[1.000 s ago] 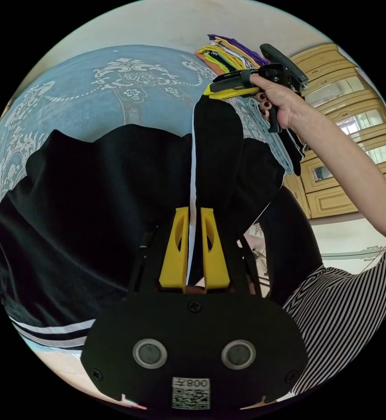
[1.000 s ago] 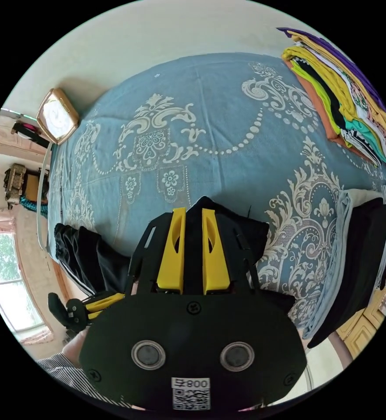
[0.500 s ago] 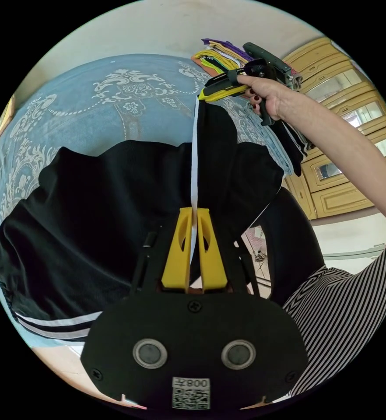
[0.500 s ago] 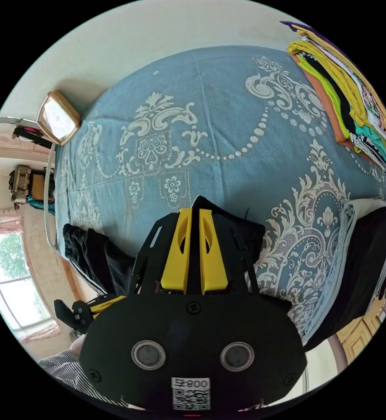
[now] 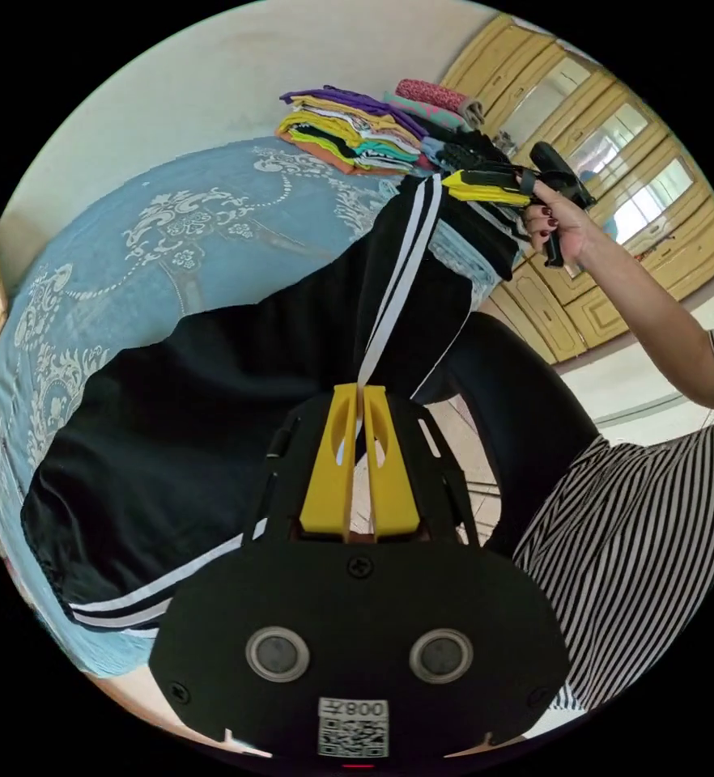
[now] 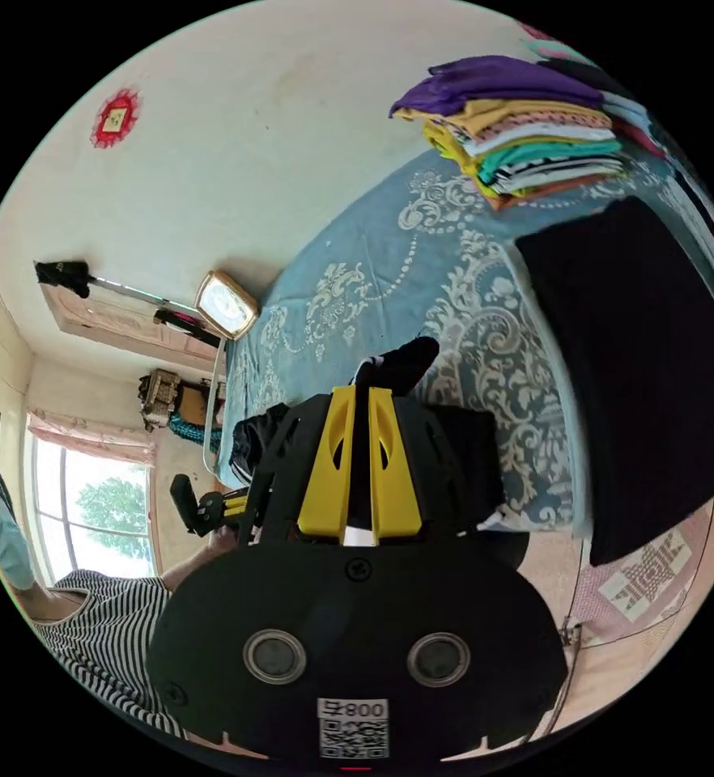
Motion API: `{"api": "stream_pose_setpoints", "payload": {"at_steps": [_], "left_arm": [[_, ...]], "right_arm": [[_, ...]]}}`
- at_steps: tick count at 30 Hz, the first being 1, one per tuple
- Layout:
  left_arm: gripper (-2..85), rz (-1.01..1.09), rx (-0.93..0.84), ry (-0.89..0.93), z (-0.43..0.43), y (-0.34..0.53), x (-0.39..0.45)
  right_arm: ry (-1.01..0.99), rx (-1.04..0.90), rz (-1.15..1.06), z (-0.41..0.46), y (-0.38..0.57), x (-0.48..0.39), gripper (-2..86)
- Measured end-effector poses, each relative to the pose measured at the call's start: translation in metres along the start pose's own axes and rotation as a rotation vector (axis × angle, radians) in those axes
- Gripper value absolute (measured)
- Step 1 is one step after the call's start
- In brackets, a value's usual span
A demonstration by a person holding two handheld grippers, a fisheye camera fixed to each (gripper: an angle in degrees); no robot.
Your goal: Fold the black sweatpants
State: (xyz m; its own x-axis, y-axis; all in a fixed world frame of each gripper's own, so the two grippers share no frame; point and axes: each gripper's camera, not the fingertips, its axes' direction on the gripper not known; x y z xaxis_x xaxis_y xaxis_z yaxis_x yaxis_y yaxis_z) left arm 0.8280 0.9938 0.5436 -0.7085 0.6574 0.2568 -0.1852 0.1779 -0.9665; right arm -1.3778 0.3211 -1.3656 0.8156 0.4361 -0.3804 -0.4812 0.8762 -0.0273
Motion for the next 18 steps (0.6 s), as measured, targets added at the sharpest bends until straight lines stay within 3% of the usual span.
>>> {"api": "stream_pose_setpoints", "payload": {"at_steps": [5, 18], "left_arm": [[1.1, 0.075, -0.152, -0.054, 0.000, -0.039, 0.032], [1.1, 0.094, -0.330, -0.095, -0.043, -0.127, 0.068]], "right_arm": [[-0.060, -0.026, 0.160, -0.025, 0.081, 0.102, 2.6], [-0.095, -0.051, 0.181, -0.082, 0.184, 0.184, 2.6]]}}
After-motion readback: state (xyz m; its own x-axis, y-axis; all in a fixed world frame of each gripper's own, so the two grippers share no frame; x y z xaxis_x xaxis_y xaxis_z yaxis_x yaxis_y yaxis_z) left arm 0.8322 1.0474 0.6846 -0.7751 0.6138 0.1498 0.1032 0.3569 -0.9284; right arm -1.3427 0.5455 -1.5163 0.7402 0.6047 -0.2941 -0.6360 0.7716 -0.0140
